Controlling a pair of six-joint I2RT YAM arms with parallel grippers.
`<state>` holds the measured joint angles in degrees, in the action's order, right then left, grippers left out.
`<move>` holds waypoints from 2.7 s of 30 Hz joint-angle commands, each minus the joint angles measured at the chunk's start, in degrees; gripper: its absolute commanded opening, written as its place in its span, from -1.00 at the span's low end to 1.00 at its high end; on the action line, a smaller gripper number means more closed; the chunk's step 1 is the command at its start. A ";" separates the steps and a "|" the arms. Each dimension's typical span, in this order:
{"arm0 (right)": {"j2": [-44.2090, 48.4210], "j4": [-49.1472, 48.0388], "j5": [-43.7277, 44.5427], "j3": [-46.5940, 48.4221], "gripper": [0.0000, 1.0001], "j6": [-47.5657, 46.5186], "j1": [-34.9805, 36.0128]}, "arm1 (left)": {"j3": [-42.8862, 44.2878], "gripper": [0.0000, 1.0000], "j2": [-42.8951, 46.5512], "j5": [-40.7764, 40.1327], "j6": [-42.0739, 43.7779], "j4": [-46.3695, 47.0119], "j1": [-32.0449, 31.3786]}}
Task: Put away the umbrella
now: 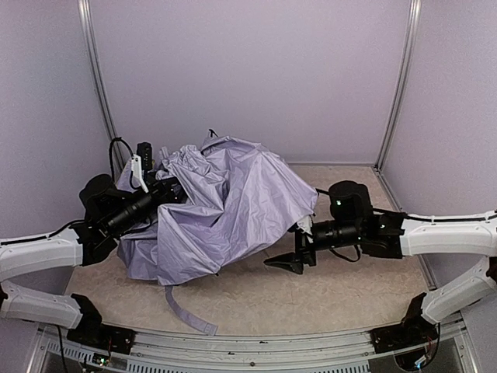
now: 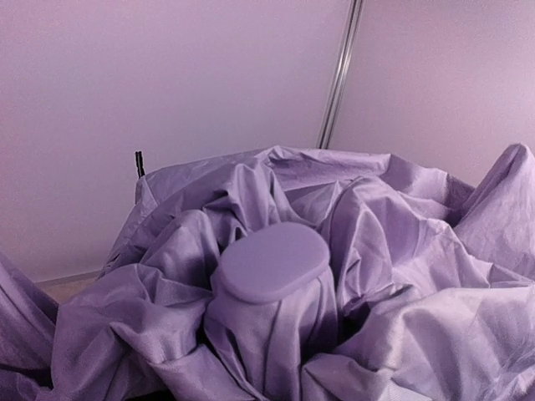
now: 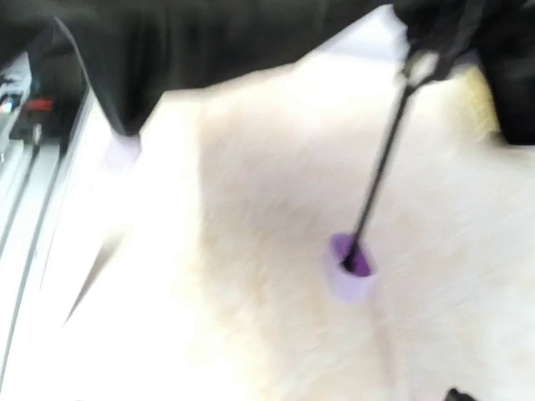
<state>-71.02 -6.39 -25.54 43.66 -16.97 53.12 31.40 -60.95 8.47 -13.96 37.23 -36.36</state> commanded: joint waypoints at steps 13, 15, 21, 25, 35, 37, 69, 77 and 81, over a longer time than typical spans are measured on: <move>19.77 12.87 3.71 8.01 1.00 -2.55 -2.35 | -1.76 -1.00 6.18 2.76 7.13 4.43 -10.55; 14.67 5.00 -0.28 5.35 0.97 0.55 -2.35 | -1.79 -1.00 5.28 1.24 7.53 7.57 -14.89; -3.17 -11.37 -9.84 9.00 1.00 5.20 2.11 | -0.97 -1.00 -2.26 1.66 7.84 17.13 -23.13; -13.47 -7.07 -11.71 20.20 1.00 1.55 6.98 | 1.79 -1.00 -9.33 4.85 7.07 20.46 -25.83; -11.13 -13.47 -13.20 15.85 0.54 3.83 8.55 | 3.20 -0.95 -14.07 5.19 8.60 21.80 -26.85; -11.46 -13.96 -13.16 15.50 0.38 3.64 8.50 | 4.74 -0.90 -15.45 5.92 8.21 21.31 -26.94; -5.08 0.77 37.12 15.13 -1.00 -11.02 3.44 | -0.66 0.98 -11.52 3.31 9.15 12.79 -11.92; -9.10 -2.17 47.38 25.70 -0.99 -24.21 1.21 | -2.93 0.98 -1.19 -1.00 6.57 9.01 -4.84; -11.66 -1.19 44.61 22.82 -0.91 -22.89 1.34 | -3.66 0.97 1.23 -3.53 5.45 5.89 -3.56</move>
<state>-79.96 -5.93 18.94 67.94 -37.95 54.19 29.12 -61.39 8.23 -7.35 47.35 -40.88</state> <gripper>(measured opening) 0.111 0.988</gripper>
